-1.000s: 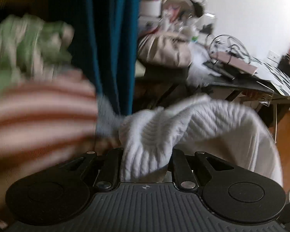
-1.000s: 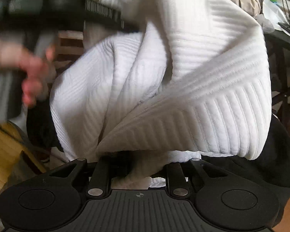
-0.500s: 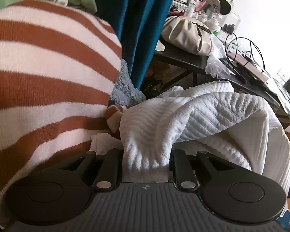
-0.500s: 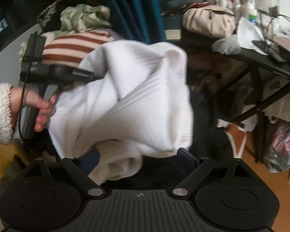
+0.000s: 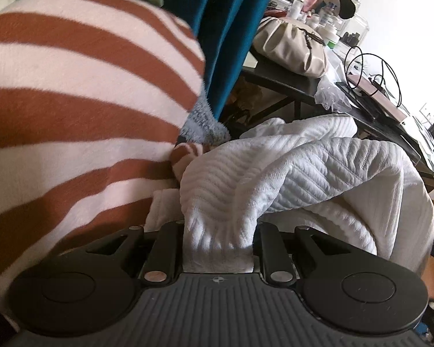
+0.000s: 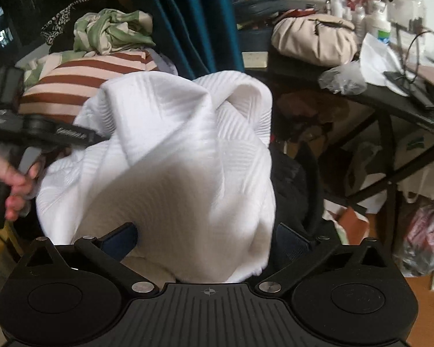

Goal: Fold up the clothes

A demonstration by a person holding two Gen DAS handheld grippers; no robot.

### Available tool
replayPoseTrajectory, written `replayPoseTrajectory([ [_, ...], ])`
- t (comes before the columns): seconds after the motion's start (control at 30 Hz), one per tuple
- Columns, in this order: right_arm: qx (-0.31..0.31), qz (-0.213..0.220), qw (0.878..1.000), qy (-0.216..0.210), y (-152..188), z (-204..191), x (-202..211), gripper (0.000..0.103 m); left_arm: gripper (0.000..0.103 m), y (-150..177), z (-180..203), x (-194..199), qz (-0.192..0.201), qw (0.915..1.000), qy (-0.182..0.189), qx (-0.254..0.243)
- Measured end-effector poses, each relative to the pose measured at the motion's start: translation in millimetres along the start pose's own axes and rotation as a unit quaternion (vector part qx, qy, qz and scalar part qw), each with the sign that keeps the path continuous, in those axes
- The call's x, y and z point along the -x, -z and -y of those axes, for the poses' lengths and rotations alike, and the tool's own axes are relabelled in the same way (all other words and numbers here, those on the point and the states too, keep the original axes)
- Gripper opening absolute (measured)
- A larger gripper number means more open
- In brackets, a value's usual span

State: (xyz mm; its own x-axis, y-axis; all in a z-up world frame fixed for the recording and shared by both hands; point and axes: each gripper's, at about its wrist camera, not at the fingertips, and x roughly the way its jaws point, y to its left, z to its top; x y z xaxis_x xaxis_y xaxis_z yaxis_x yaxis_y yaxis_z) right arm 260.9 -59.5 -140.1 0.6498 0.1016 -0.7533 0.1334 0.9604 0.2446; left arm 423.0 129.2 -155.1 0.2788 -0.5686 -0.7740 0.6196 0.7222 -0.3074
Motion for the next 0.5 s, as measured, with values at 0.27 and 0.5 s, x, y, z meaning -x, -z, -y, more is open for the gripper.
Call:
replayPoseTrajectory([
  [0.27,-0.025,0.005,0.998,-0.063,-13.3,11.7,-45.3,0.099,0.019,3.5,-7.6,3.2,-0.023,0.9995,-0.007,0.022],
  [0.5,-0.007,-0.005,0.995,-0.100,-11.8,-6.1,-44.4,0.035,0.031,-7.0,-12.6,8.6,-0.043,0.9975,0.020,0.052],
])
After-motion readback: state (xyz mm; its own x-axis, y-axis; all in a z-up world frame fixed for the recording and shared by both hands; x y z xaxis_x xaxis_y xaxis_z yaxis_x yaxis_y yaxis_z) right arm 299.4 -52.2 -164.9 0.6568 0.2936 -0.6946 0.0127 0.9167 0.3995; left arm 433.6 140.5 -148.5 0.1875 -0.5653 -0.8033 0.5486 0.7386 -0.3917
